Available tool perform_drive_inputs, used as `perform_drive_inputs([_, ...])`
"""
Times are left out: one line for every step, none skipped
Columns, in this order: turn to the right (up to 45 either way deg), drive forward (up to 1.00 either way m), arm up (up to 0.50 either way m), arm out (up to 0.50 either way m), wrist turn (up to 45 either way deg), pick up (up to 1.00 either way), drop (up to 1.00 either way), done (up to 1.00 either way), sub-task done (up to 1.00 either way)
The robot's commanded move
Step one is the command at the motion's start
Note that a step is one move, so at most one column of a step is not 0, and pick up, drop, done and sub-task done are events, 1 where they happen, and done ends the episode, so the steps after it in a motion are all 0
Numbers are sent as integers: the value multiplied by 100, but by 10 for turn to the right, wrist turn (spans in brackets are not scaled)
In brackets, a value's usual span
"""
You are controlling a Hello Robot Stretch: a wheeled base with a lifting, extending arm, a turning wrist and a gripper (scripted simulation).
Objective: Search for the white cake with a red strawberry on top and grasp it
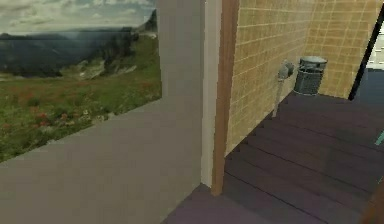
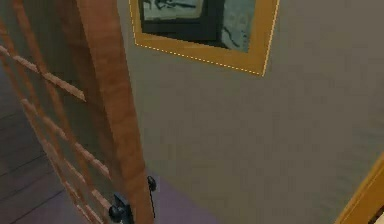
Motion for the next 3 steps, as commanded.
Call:
perform_drive_inputs([0, 25, 0, 0, 0, 0, 0, 0, 0])
perform_drive_inputs([390, 0, 0, 0, 0, 0, 0, 0, 0])
perform_drive_inputs([0, 100, 0, 0, 0, 0, 0, 0, 0])
